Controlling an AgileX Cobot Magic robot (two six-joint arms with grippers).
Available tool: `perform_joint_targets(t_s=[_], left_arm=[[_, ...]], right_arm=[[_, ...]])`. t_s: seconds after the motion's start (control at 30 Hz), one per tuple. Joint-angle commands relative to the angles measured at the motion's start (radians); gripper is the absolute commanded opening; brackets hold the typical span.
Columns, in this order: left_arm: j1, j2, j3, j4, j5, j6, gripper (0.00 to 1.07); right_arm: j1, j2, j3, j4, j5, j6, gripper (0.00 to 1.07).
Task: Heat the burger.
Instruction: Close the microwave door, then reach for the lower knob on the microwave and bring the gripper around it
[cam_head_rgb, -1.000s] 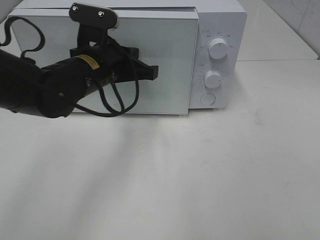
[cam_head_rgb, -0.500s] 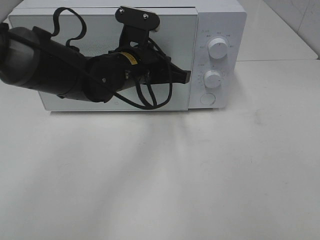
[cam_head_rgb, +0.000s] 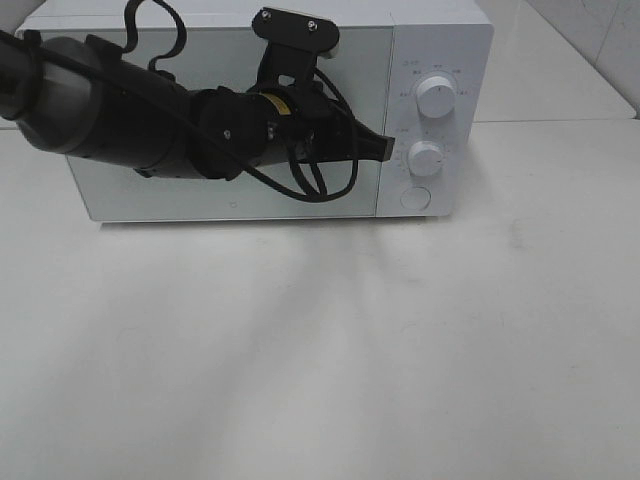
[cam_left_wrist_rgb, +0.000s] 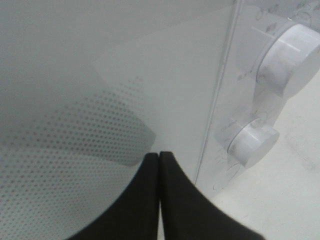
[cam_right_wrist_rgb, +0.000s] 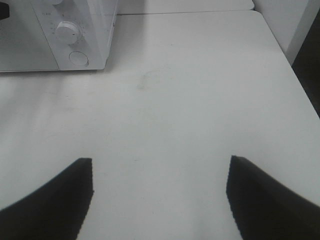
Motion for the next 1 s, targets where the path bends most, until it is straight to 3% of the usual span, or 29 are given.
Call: perform_joint_targets(t_s=[0.03, 0.13, 0.2, 0.23, 0.27, 0.3, 0.33, 0.37, 0.4, 0.43, 0.5, 0.57, 0.67, 0.77, 0.87, 1.0], left_arm=[[0.013, -0.038, -0.006, -0.040, -0.040, 0.001, 0.00], [0.004, -0.075, 0.027, -0.040, 0.029, 0.001, 0.00], [-0.005, -0.116, 0.057, -0.041, 0.106, -0.001, 0.14], [-0.005, -0.116, 0.057, -0.041, 0.106, -0.001, 0.14], [-0.007, -0.138, 0.071, -0.037, 0.174, 0.000, 0.37], [-0.007, -0.138, 0.071, -0.037, 0.174, 0.000, 0.37], [-0.007, -0.153, 0.072, -0.039, 0.263, -0.004, 0.72], [-0.007, -0.157, 0.072, -0.039, 0.311, -0.007, 0.89], [-0.007, -0.157, 0.072, -0.039, 0.311, -0.007, 0.89], [-0.007, -0.166, 0.072, -0.037, 0.420, -0.008, 1.01], [-0.007, -0.171, 0.072, -0.037, 0.463, -0.008, 1.00], [-0.007, -0.188, 0.072, -0.037, 0.658, -0.008, 0.98], [-0.007, -0.194, 0.070, -0.037, 0.709, -0.008, 0.98], [-0.003, -0.230, 0.070, -0.010, 0.942, -0.008, 0.98], [-0.003, -0.234, 0.070, -0.007, 0.973, -0.009, 0.98], [0.017, -0.258, 0.069, 0.017, 1.143, -0.058, 0.98]], right_arm=[[-0.004, -0.030, -0.001, 0.002, -0.012, -0.008, 0.74], [-0.004, -0.030, -0.001, 0.002, -0.012, -0.008, 0.74], [-0.004, -0.030, -0.001, 0.002, -0.012, -0.008, 0.74], [-0.004, -0.030, -0.001, 0.002, -0.012, -0.008, 0.74], [-0.004, -0.030, -0.001, 0.002, -0.012, -0.008, 0.74], [-0.004, -0.030, -0.001, 0.002, -0.012, -0.008, 0.74], [-0.004, -0.030, -0.001, 0.002, -0.012, -0.008, 0.74], [-0.004, -0.030, -0.001, 0.002, -0.012, -0.008, 0.74], [-0.004, -0.030, -0.001, 0.002, -0.012, -0.008, 0.74], [-0.004, -0.030, -0.001, 0.002, -0.012, -0.008, 0.74], [-0.004, -0.030, -0.001, 0.002, -0.012, -0.008, 0.74], [-0.004, -0.030, -0.001, 0.002, -0.012, -0.008, 0.74], [-0.004, -0.030, -0.001, 0.002, -0.012, -0.008, 0.74], [-0.004, -0.030, -0.001, 0.002, -0.012, -0.008, 0.74], [-0.004, -0.030, -0.001, 0.002, -0.012, -0.008, 0.74], [-0.004, -0.030, -0.001, 0.002, -0.012, -0.008, 0.74]])
